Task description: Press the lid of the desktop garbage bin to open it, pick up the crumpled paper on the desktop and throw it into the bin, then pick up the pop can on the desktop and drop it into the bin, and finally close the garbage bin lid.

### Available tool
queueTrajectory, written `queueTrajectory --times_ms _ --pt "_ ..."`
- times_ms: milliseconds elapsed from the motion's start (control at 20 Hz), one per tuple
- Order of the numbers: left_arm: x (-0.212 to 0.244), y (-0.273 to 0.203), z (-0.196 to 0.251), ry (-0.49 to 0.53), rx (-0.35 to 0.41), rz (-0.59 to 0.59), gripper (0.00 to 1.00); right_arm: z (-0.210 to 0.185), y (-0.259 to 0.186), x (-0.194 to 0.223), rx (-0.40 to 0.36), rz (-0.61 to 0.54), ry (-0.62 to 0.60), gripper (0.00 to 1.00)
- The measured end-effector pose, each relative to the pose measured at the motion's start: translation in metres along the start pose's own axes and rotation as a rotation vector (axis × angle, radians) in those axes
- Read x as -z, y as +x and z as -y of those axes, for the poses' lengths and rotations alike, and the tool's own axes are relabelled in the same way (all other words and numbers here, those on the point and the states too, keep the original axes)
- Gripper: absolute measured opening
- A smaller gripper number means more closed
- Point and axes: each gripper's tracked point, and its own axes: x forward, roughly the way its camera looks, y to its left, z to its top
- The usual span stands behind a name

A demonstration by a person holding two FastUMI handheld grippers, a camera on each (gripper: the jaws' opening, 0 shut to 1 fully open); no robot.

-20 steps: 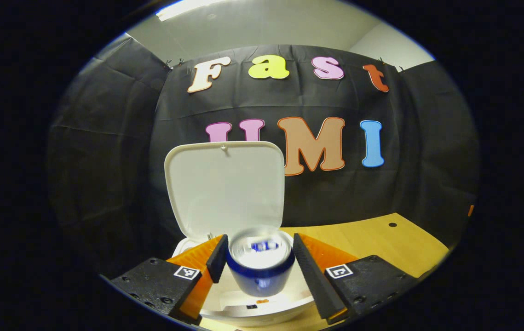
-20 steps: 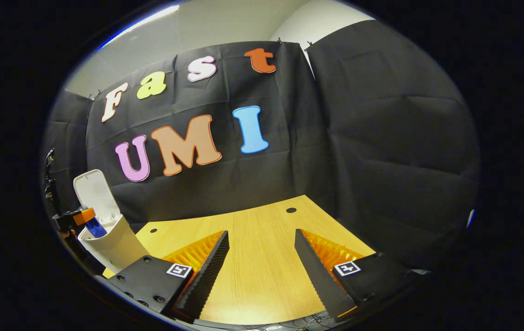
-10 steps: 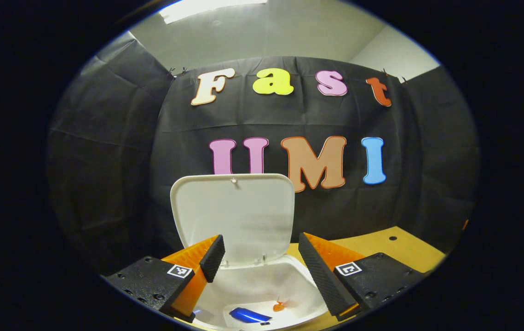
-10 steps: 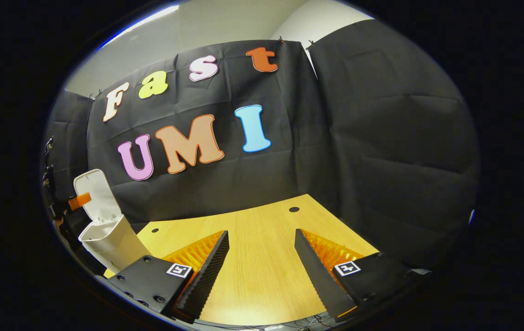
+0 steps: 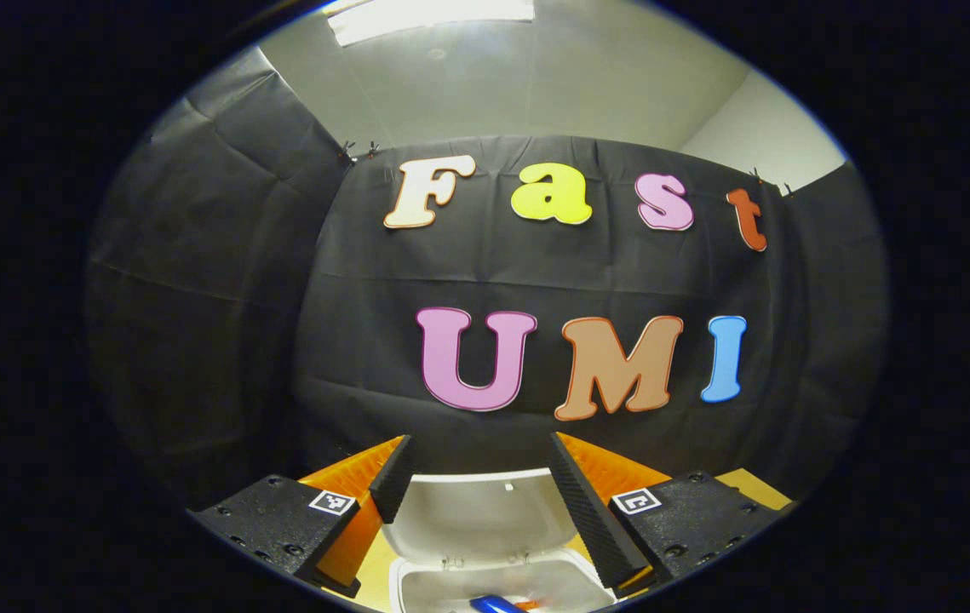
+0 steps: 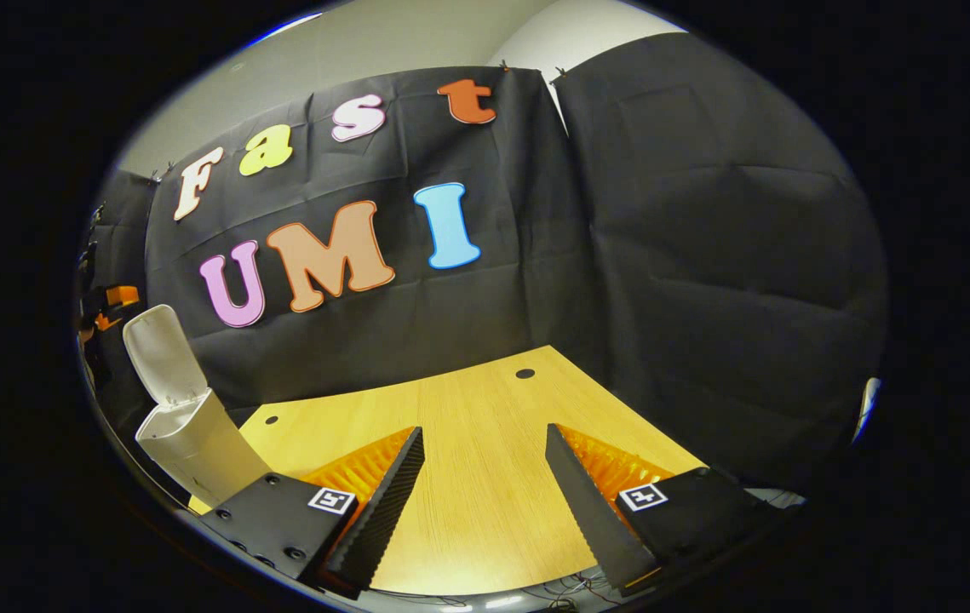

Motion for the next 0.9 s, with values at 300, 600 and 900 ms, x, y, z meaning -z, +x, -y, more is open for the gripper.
queueTrajectory --times_ms 300,600,900 --pt "0.005 0.045 -0.010 0.021 -0.013 -0.050 0.92 0.014 0.003 -0.001 0.042 0.009 0.029 0.96" --pt "0.055 0.058 -0.010 -0.007 -0.027 -0.179 0.94 0.016 0.004 -0.001 0.048 0.012 0.029 0.96" --pt "0.054 0.024 -0.001 0.073 -0.021 -0.111 0.93 0.007 0.010 0.001 0.024 0.003 0.024 0.96"
